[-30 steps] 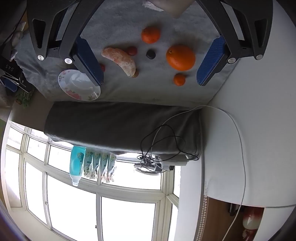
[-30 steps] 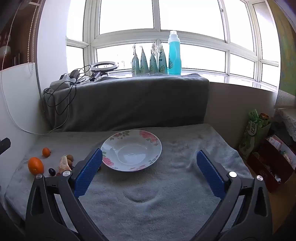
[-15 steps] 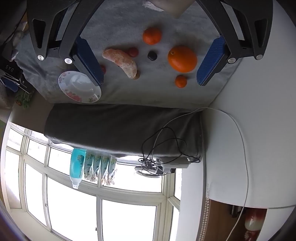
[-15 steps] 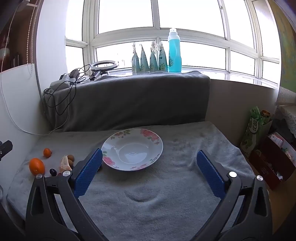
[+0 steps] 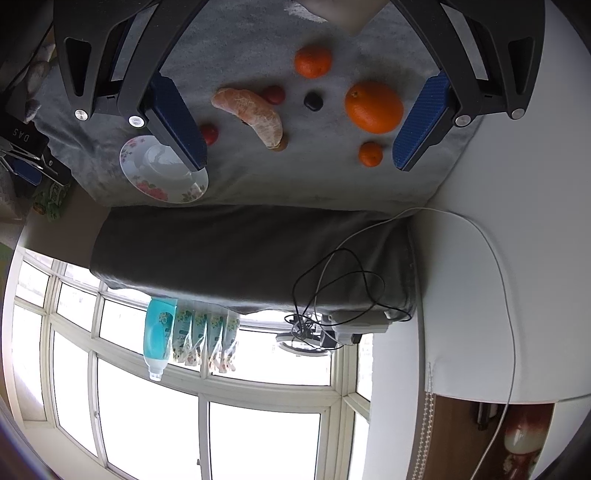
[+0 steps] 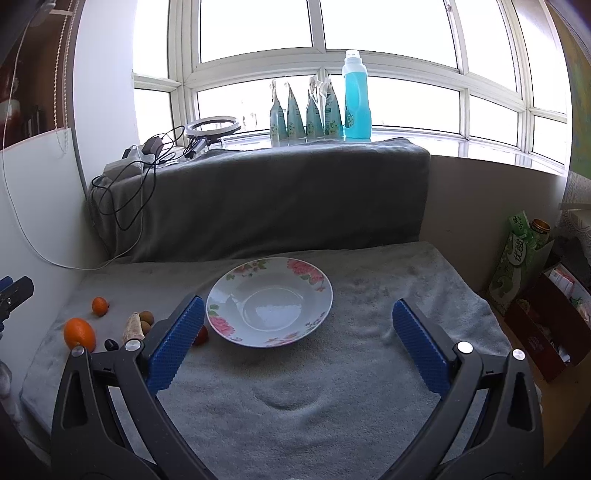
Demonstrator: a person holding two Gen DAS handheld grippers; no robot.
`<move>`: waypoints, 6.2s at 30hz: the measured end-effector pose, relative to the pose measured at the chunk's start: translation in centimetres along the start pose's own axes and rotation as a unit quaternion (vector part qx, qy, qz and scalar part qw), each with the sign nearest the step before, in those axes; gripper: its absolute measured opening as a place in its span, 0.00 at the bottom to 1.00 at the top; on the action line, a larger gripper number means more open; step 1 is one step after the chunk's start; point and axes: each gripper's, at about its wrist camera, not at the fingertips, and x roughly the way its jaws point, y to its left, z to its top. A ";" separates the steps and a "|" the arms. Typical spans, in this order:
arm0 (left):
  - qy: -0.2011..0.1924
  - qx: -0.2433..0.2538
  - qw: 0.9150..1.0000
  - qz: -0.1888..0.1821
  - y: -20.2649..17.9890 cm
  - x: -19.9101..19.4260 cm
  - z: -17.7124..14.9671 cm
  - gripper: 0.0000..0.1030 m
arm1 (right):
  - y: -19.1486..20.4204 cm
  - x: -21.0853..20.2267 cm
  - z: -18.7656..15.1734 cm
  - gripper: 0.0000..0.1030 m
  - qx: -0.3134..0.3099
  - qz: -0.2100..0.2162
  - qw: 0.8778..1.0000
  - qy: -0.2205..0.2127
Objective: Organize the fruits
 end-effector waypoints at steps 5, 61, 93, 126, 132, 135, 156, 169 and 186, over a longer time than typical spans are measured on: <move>0.005 -0.002 1.000 0.001 0.2 0.3 0.1 0.97 | 0.2 0.2 0.0 1.00 -0.003 0.001 1.000 0.000; 0.005 0.002 1.000 -0.011 -0.4 0.1 0.5 0.97 | 0.6 0.1 0.0 1.00 -0.005 0.006 1.000 0.006; 0.150 0.002 0.987 -0.050 -0.1 6.5 -3.3 0.97 | 8.5 5.4 -3.3 1.00 -0.161 0.153 0.968 0.117; 0.236 -0.052 0.958 -0.154 1.0 13.0 -3.4 0.64 | 13.9 12.5 -6.0 0.70 -0.216 0.274 0.910 0.224; 0.259 -0.062 0.950 -0.160 1.4 14.9 -3.5 0.59 | 14.5 14.1 -6.7 0.65 -0.215 0.284 0.903 0.240; 0.268 -0.062 0.947 -0.165 1.3 15.6 -3.6 0.58 | 14.9 14.8 -7.1 0.63 -0.218 0.288 0.899 0.247; 0.301 -0.070 0.933 -0.183 0.6 17.8 -4.2 0.40 | 16.8 16.7 -8.4 0.53 -0.242 0.283 0.893 0.254; 0.291 -0.073 0.935 -0.188 1.0 17.5 -4.2 0.35 | 16.4 15.9 -8.2 0.41 -0.239 0.289 0.892 0.253; 0.269 -0.078 0.940 -0.193 1.4 16.4 -3.4 0.34 | 16.5 15.0 -7.7 0.39 -0.243 0.283 0.897 0.237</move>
